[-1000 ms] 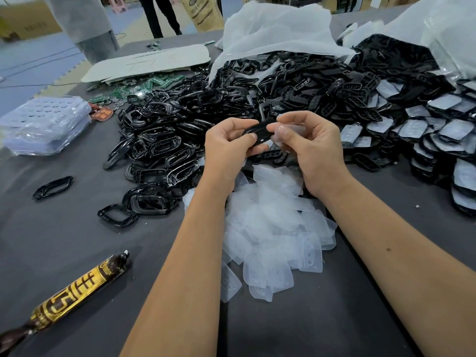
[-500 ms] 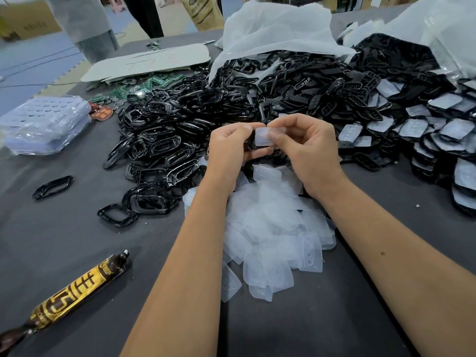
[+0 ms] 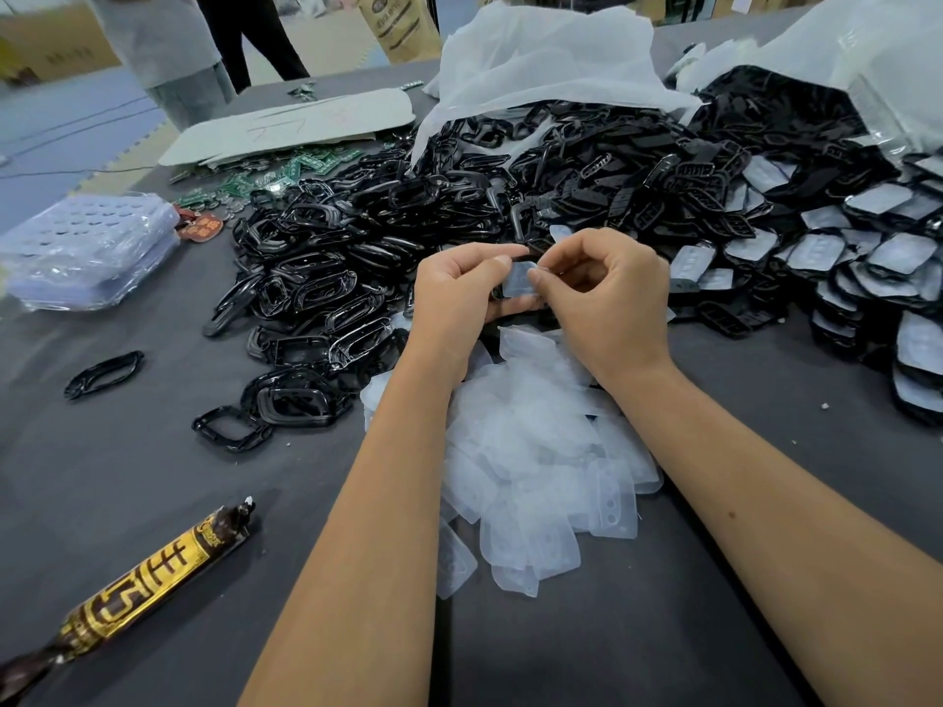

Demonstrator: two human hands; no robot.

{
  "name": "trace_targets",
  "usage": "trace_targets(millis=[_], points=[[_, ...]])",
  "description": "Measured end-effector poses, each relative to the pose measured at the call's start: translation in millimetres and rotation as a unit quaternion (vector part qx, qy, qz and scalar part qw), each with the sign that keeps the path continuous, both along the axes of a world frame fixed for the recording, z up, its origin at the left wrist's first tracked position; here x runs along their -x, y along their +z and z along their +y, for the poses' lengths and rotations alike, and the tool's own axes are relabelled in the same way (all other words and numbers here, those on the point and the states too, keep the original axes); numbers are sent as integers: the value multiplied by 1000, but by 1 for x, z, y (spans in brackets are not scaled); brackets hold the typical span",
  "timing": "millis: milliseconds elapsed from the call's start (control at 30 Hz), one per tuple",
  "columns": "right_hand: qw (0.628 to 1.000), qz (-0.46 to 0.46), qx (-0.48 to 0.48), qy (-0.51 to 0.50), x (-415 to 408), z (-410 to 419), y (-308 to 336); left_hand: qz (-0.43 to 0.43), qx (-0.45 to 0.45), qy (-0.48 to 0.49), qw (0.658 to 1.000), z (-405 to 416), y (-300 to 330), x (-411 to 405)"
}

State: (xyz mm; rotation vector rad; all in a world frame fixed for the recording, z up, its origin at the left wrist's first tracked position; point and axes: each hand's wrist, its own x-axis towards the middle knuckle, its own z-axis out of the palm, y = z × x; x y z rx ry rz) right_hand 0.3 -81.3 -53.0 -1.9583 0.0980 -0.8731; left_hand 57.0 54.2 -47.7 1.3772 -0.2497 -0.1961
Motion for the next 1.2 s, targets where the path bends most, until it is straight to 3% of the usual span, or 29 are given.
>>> trace_targets(millis=[800, 1200], points=[[998, 19, -47, -42, 1, -2, 2, -30, -16, -6, 999, -1, -3, 2], [993, -9, -104, 57, -1, -4, 1, -2, 24, -7, 1000, 0, -7, -2]])
